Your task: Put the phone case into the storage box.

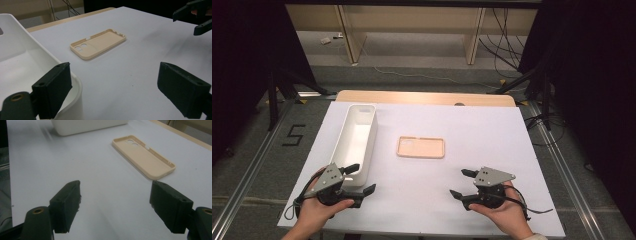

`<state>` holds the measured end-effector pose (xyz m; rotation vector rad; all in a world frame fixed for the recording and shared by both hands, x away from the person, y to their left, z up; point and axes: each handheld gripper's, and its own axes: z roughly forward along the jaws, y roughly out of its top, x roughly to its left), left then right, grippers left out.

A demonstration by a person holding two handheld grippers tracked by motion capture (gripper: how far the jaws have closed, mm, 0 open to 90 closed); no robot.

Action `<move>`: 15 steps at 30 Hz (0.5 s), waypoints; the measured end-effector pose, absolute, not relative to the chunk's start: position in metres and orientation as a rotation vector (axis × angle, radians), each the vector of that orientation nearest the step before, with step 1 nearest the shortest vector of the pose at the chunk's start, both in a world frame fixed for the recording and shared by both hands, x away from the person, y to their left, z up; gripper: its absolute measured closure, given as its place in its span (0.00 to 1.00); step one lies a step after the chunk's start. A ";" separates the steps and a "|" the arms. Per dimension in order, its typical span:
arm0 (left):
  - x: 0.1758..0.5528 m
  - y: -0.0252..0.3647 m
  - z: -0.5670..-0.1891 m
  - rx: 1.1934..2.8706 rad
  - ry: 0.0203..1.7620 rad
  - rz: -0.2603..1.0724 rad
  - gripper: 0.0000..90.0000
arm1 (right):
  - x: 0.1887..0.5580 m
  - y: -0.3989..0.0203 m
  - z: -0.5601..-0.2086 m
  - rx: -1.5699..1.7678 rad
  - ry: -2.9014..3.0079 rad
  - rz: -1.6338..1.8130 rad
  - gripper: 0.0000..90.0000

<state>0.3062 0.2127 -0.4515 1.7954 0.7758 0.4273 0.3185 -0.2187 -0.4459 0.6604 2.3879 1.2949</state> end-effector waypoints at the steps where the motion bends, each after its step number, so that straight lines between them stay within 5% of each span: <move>1: 0.306 0.212 -0.451 1.793 0.777 0.428 0.13 | 0.319 -0.219 -0.446 0.669 2.383 1.301 0.29; 7: 0.307 0.212 -0.452 1.797 0.764 0.431 0.13 | 0.325 -0.220 -0.447 0.678 2.372 1.303 0.32; 10: 0.307 0.212 -0.452 1.797 0.759 0.428 0.14 | 0.327 -0.220 -0.445 0.691 2.371 1.304 0.42; 11: 0.306 0.213 -0.452 1.799 0.762 0.430 0.14 | 0.330 -0.220 -0.441 0.691 2.347 1.290 0.60; 15: 0.304 0.215 -0.452 1.792 0.772 0.432 0.15 | 0.339 -0.216 -0.435 0.706 2.338 1.252 0.93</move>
